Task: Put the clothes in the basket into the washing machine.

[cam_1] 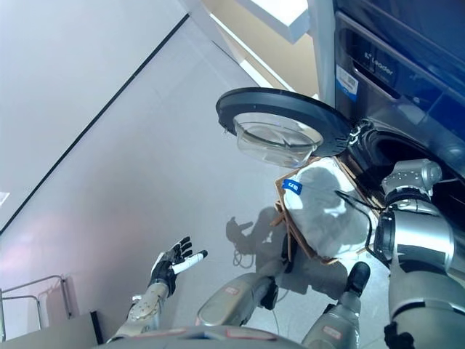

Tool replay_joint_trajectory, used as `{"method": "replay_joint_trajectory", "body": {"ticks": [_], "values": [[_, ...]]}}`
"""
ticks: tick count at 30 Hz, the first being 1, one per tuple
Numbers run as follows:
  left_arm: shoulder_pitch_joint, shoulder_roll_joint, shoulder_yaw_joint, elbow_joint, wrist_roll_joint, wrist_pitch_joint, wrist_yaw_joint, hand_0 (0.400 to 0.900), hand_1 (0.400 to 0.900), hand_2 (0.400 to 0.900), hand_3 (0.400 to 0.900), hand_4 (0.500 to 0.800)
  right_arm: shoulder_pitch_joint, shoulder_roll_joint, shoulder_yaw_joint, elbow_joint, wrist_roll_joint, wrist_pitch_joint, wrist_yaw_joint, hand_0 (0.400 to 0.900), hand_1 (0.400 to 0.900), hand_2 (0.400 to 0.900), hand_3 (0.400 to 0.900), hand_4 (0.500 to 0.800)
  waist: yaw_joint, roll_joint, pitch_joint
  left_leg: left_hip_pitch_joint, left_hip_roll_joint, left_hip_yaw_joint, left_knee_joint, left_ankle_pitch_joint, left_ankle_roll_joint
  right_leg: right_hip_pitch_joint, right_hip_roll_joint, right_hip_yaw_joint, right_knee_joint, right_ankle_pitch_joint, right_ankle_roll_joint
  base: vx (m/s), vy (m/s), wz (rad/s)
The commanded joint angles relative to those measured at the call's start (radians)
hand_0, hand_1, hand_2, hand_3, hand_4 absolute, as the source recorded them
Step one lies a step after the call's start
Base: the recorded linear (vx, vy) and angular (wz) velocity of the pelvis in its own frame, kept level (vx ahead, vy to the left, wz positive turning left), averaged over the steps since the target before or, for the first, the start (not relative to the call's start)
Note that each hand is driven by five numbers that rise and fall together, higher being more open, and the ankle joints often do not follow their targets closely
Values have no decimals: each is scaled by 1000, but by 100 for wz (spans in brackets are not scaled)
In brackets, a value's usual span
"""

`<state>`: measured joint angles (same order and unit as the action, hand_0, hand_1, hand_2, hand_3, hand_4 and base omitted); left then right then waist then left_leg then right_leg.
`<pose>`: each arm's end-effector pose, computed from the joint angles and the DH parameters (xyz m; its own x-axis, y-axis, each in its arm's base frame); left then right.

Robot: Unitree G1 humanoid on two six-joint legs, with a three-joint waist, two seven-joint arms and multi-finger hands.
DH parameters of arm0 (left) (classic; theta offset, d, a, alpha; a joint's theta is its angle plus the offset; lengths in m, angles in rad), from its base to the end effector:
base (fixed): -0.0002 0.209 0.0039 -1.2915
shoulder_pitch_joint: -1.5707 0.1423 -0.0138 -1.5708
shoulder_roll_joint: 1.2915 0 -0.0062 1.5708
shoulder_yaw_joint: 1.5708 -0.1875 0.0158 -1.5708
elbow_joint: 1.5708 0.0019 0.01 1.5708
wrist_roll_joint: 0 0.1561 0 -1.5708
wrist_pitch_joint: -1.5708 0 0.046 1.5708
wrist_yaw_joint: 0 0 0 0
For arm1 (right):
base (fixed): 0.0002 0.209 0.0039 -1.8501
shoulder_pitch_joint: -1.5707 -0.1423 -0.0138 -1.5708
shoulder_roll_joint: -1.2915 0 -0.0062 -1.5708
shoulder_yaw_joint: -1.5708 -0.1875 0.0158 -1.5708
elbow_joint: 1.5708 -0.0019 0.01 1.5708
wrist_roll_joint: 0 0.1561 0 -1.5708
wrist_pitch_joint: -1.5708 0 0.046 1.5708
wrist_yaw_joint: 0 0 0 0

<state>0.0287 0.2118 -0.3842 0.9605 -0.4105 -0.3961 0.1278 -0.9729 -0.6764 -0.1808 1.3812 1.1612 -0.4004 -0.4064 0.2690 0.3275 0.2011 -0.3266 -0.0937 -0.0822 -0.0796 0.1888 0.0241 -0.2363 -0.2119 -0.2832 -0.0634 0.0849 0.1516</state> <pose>0.1219 0.1792 -0.1149 0.7983 0.0898 -0.5955 -0.0701 0.9960 0.0562 0.3226 -0.3530 0.1427 0.4349 -0.8682 -0.2392 0.7106 0.1677 0.6834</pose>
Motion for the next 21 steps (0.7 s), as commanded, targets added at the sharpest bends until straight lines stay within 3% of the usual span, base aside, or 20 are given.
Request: {"method": "replay_joint_trajectory", "body": {"ticks": [1,4,11,15,21], "values": [[-13,44,-25,4,8,-32,19,900,900,900,900,800,-279,-134,169,-131,-104,-53,71,900,900,900,900,800,39,-24,-48,-34,-30,15,71,-83,-39,15,-48,31,138,-90,-8,0,0,0],[-12,43,-24,11,11,-27,19,900,900,900,900,800,-269,-130,166,-105,-107,-41,76,900,900,900,900,800,38,-23,-47,-33,-30,14,70,-83,-39,17,-47,32,136,-91,-8,0,0,0],[-11,28,-12,27,-6,7,-33,900,900,900,900,800,-189,-60,214,64,-178,105,154,900,900,900,900,800,29,-28,-33,-33,-25,35,81,-94,-35,12,-45,51,133,-81,-13,-14,18,-9],[2,23,-29,-1,-21,24,-101,900,900,900,900,800,-113,-3,198,96,-169,138,206,900,900,900,900,800,36,-17,-30,-40,-26,45,85,-96,-32,4,-47,57,127,-74,-12,-22,25,-8],[12,14,-21,-11,-2,36,-122,900,900,900,900,800,5,95,187,124,-201,176,258,900,900,900,900,800,37,-8,-25,-39,-27,47,87,-95,-29,5,-48,61,124,-71,-13,-9,17,-3]]}}
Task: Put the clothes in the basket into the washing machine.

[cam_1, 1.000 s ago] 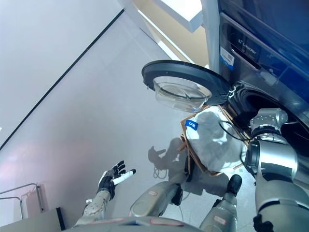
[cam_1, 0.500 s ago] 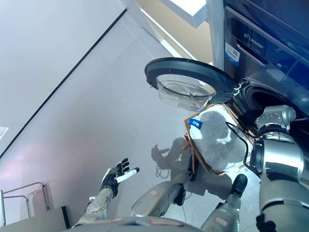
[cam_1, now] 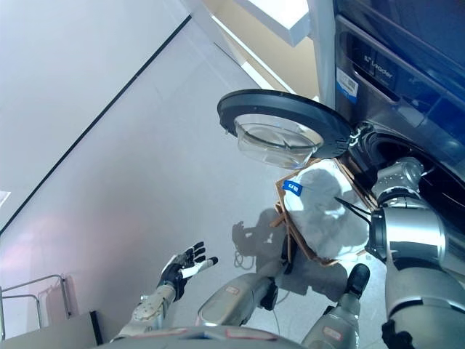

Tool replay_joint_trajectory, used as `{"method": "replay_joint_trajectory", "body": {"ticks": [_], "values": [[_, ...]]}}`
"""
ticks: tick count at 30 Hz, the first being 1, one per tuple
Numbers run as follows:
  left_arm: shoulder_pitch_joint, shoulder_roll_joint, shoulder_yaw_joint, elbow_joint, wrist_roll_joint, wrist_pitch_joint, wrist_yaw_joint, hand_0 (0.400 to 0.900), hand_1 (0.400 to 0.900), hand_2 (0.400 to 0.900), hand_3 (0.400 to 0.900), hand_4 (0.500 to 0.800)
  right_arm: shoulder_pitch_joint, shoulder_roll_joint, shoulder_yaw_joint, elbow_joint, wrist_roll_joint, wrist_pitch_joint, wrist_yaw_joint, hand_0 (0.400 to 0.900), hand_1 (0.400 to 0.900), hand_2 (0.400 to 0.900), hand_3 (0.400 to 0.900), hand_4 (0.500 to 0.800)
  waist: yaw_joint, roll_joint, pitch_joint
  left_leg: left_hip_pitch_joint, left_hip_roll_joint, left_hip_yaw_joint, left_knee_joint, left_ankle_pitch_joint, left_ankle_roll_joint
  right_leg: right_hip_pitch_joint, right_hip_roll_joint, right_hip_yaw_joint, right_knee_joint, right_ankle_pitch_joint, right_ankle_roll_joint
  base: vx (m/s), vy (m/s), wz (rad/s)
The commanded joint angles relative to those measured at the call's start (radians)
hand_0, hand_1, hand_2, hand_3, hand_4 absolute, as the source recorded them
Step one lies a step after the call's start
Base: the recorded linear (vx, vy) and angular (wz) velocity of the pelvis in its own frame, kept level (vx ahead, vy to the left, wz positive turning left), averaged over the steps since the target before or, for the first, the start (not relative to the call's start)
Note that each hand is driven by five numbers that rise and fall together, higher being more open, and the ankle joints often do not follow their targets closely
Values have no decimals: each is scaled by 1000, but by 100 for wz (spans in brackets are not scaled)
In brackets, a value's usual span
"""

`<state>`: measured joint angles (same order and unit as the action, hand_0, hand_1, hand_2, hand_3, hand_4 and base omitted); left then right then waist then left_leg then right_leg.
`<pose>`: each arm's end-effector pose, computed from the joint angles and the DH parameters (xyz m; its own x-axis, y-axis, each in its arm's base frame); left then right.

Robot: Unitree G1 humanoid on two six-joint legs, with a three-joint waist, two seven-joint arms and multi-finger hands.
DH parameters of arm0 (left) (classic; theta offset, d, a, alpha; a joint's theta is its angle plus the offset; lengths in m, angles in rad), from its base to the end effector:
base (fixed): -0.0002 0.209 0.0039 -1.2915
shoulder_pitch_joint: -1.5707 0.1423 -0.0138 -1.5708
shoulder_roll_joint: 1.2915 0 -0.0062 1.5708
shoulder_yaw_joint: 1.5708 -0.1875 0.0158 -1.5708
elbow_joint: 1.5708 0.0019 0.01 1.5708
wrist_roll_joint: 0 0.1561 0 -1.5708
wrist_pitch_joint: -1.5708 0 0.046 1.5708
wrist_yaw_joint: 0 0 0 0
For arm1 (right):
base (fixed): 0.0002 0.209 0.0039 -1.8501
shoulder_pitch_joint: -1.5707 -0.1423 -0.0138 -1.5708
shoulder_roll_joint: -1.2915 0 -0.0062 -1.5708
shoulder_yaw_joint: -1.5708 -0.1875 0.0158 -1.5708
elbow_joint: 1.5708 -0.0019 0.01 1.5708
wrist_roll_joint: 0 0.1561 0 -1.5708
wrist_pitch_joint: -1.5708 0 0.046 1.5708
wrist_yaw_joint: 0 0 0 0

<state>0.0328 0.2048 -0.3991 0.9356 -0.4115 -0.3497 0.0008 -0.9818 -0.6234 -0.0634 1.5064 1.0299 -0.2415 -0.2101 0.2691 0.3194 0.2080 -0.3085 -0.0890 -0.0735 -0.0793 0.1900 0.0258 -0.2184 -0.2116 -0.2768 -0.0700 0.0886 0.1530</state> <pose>0.1222 0.1730 -0.1151 0.7811 -0.0609 -0.6214 0.0489 0.9981 -0.0364 0.3270 -0.3315 0.1091 0.6493 -0.7117 -0.2680 0.7296 0.4835 0.4837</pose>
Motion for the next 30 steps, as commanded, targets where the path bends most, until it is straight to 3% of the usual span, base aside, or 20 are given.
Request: {"method": "replay_joint_trajectory", "body": {"ticks": [1,9,15,23,30], "values": [[9,21,-6,14,0,-11,5,900,900,900,900,800,16,42,69,-4,-70,17,61,900,900,900,900,800,37,1,-34,-61,-30,38,87,-92,-30,-16,-47,55,129,-68,-15,0,0,0],[8,13,22,26,36,-11,11,900,900,900,900,800,203,164,68,5,-157,29,78,900,900,900,900,800,30,-39,-37,-43,-26,31,92,-100,-30,6,-43,47,130,-74,-17,-12,-14,3],[10,9,48,61,96,-10,25,900,900,900,900,800,386,249,70,-4,-242,29,82,900,900,900,900,800,9,-106,-57,-12,-9,28,92,-107,-33,41,-24,39,106,-65,-20,8,-59,-1],[-17,1,114,245,199,-11,92,900,900,900,900,800,691,382,223,-85,-642,20,37,900,900,900,900,800,-54,-237,-125,57,31,45,70,-108,-47,97,20,44,58,-42,-22,23,-105,-10],[-27,-2,164,393,293,22,87,900,900,900,900,800,913,391,372,-158,-1054,47,34,900,900,900,900,800,-115,-303,-189,145,60,66,46,-112,-57,158,55,54,50,-53,-29,30,-92,-10]]}}
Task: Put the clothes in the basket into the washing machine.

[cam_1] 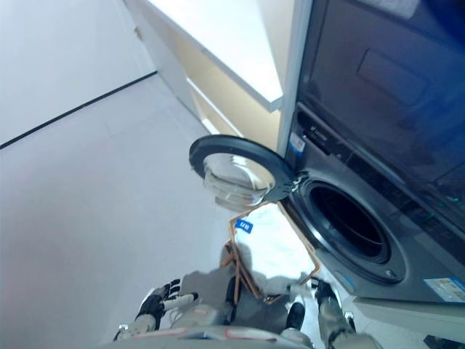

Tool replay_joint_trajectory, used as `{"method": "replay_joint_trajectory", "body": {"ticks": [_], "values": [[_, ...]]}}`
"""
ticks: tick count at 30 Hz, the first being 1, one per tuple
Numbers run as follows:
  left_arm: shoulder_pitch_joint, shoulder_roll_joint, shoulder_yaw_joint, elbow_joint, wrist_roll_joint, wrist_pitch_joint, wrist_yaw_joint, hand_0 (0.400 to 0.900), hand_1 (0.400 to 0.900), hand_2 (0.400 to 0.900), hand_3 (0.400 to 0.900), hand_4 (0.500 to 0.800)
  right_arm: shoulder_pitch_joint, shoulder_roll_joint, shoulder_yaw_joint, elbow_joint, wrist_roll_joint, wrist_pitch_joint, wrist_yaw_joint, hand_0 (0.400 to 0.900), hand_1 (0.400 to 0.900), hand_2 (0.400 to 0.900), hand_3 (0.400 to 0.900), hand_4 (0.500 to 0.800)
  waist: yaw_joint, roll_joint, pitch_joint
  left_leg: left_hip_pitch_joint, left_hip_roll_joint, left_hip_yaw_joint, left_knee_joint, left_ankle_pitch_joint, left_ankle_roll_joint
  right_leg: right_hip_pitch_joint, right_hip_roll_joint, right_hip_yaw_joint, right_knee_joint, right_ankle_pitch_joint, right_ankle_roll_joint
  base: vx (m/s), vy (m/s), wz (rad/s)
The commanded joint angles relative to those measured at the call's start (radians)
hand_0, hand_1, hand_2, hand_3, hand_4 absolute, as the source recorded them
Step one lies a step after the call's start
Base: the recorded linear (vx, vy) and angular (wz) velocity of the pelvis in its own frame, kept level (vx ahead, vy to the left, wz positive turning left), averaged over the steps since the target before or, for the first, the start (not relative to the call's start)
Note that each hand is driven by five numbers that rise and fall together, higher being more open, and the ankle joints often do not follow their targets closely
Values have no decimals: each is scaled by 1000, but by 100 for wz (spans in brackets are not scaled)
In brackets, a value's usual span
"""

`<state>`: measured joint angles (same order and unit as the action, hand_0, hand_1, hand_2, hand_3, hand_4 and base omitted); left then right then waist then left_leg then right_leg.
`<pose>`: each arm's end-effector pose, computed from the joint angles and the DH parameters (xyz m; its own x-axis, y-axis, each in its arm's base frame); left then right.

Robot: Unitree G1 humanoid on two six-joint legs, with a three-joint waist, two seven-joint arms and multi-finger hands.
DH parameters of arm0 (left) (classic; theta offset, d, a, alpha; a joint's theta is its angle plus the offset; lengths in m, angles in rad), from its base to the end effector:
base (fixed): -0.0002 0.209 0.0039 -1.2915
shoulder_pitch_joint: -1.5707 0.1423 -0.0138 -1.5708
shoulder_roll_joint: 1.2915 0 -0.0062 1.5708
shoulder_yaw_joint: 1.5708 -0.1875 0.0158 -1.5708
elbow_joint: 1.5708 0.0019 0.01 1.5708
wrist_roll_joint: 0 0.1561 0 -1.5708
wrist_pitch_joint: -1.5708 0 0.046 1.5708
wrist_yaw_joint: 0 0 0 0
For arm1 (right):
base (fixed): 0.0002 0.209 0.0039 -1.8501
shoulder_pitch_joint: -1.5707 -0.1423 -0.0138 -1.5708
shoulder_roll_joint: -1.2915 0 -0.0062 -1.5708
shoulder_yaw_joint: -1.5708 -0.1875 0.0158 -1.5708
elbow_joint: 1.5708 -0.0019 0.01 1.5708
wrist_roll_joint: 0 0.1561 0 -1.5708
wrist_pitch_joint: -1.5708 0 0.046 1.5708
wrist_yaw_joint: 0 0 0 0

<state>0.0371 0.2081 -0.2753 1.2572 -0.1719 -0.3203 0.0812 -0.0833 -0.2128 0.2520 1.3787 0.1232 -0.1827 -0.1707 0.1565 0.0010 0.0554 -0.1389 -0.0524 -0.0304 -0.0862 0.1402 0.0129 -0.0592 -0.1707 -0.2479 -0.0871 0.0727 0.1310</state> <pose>0.0691 0.2076 -0.1381 0.5572 0.1463 -0.8174 0.0618 0.9743 0.2165 0.0885 -0.2164 -0.1372 0.4515 -0.2828 -0.8463 -0.0620 0.9362 -0.3459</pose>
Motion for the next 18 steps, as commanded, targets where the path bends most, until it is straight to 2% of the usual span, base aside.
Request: {"method": "replay_joint_trajectory", "body": {"ticks": [1,5,11,18], "values": [[-31,-5,39,86,69,-2,-2,900,900,900,900,800,33,-24,84,-34,-209,-7,-6,900,900,900,900,800,-8,9,-44,-14,27,24,50,-63,-46,7,18,25,67,-40,-8,-3,-81,-6],[-37,-4,56,119,86,20,-31,900,900,900,900,800,81,-38,98,-19,-307,18,11,900,900,900,900,800,-27,-3,-69,27,40,31,46,-68,-49,36,29,34,77,-55,-12,-8,-69,-9],[-37,-16,73,149,106,52,-62,900,900,900,900,800,102,-26,18,54,-253,40,37,900,900,900,900,800,-47,-6,-105,84,54,41,45,-84,-48,85,38,36,84,-74,-17,22,-48,-5],[-32,-24,48,140,132,58,-69,900,900,900,900,800,103,-9,48,20,-247,36,52,900,900,900,900,800,-57,-13,-118,109,65,39,48,-90,-51,111,49,36,85,-89,-24,7,-31,2]]}}
